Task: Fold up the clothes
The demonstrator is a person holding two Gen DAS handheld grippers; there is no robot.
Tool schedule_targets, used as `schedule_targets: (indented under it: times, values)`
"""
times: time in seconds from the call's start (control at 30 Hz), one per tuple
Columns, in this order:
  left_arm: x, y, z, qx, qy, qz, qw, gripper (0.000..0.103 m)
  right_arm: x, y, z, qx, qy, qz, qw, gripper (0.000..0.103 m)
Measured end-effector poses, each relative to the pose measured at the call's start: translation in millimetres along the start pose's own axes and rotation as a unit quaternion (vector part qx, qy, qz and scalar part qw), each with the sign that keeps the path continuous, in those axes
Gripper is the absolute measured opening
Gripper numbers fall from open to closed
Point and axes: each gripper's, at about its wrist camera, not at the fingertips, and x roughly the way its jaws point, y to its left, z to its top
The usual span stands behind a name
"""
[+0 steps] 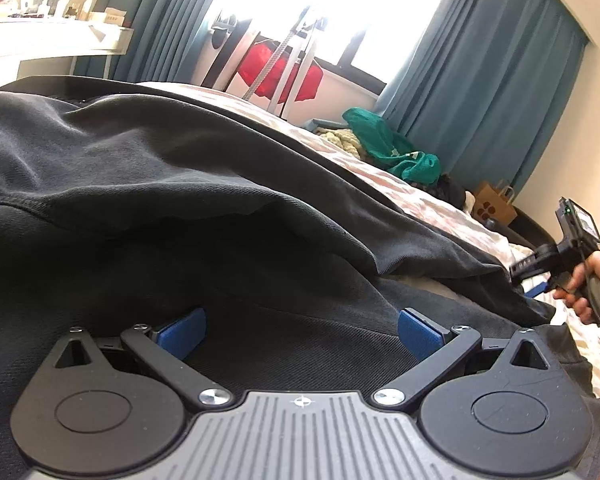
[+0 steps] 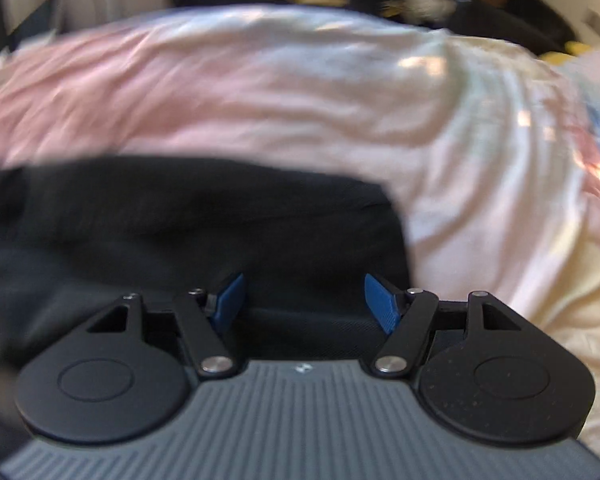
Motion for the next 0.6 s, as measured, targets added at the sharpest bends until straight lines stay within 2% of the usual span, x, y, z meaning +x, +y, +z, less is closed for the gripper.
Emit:
schedule_targets:
  times: [0.1, 0.23, 0.33, 0.43, 0.47, 0.5, 0.6]
  values:
    - [-2, 1, 0, -0.003, 0.000, -0.002, 1.0000, 0.102, -11, 3, -15, -0.031, 0.030, 0.021, 0.999, 0.068]
    - [-5, 1, 1, -0.012, 0.001, -0.006, 0.9999, 0.102, -37, -9, -43, -0.052, 0.047, 0.045, 0.997, 0.068]
    - [-7, 1, 1, -0.016, 0.003, -0.006, 0.9999, 0.102, -55, -27, -63, 0.022, 0.032, 0.087, 0.995, 0.068]
    - [-8, 0, 1, -0.016, 0.004, -0.006, 0.9998, 0.102, -73, -46, -81, 0.112, 0.012, 0.136, 0.984, 0.068]
    - [-8, 0, 1, -0.016, 0.004, -0.006, 0.9998, 0.102, -76, -50, -88, 0.152, 0.006, 0.161, 0.975, 0.069]
    - [-8, 0, 1, -0.016, 0.004, -0.005, 0.9999, 0.102, -76, -53, -94, 0.202, -0.002, 0.196, 0.959, 0.070]
    - [-7, 1, 0, -0.014, 0.004, -0.005, 0.9999, 0.102, -73, -53, -112, 0.337, -0.022, 0.276, 0.900, 0.070]
